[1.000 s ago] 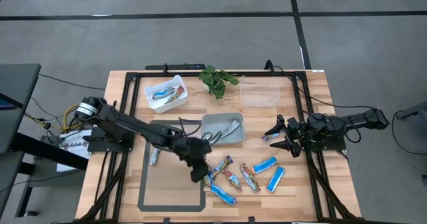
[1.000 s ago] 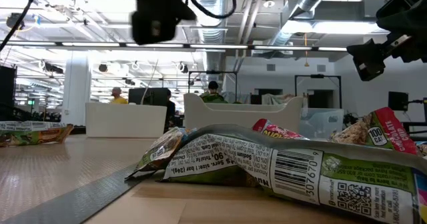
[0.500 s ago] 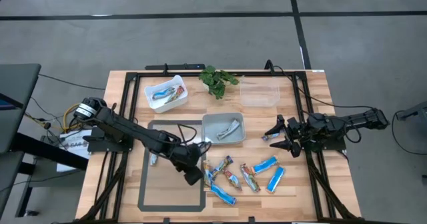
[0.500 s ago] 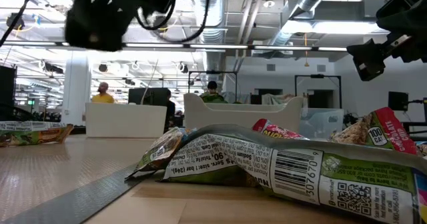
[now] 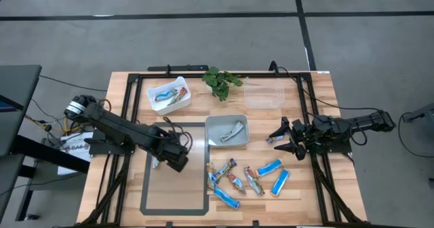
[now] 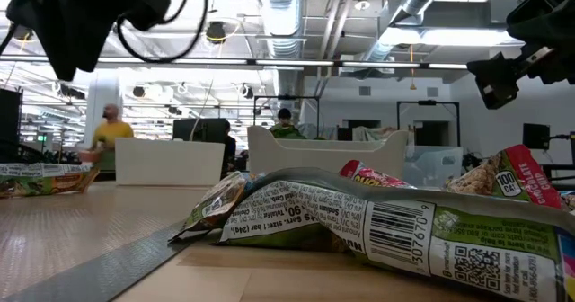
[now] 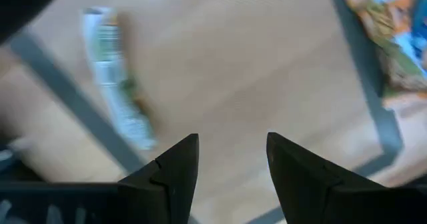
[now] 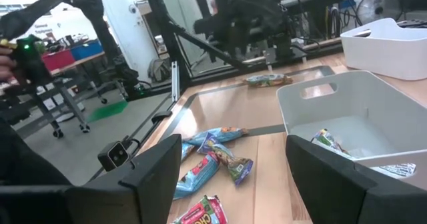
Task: Pick and place Granola Bars by type
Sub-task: Put the yellow granola bar into the gray bin
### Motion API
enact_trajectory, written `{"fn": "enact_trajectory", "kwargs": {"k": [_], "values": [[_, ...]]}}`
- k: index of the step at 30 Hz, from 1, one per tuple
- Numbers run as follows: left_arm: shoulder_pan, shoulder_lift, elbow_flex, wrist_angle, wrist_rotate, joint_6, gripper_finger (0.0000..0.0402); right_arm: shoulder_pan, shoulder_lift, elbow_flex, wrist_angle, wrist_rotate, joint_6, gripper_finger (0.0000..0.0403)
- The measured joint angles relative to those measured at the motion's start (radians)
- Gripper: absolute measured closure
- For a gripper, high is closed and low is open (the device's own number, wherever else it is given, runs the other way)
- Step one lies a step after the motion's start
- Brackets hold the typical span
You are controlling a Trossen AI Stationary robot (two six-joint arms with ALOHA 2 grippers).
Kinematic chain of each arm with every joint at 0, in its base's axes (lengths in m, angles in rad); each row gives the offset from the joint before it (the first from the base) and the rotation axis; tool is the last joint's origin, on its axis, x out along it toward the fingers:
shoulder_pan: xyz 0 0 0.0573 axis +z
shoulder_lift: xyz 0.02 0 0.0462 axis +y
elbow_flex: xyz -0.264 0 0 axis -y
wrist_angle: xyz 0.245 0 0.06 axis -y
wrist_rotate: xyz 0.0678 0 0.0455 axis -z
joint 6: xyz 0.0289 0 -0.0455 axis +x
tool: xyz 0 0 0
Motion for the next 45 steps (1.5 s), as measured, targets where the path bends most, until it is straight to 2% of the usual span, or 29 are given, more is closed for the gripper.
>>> {"fn": "enact_trajectory", "kwargs": {"k": [4, 8, 19, 26, 36, 45], "values": [[0.004, -0.040, -0.008, -0.123, -0.024, -0.048, 0.0232, 0.000, 0.000, 0.000, -0.001, 0.000, 0.000, 0.0138], [0.020, -0.089, -0.083, -0.139, 0.007, -0.067, 0.0232, 0.000, 0.000, 0.000, -0.002, 0.000, 0.000, 0.0138], [0.084, -0.152, -0.386, 0.138, 0.094, -0.036, 0.0233, 0.000, 0.000, 0.000, -0.002, 0.000, 0.000, 0.0138], [0.111, -0.152, -0.515, 0.307, 0.098, -0.019, 0.0233, 0.000, 0.000, 0.000, -0.002, 0.000, 0.000, 0.0138], [0.132, -0.151, -0.582, 0.350, 0.090, -0.001, 0.0233, 0.000, 0.000, 0.000, -0.002, 0.000, 0.000, 0.0138], [0.132, -0.151, -0.583, 0.349, 0.089, 0.020, 0.0237, 0.000, 0.000, 0.000, -0.002, 0.000, 0.000, 0.0138]]}}
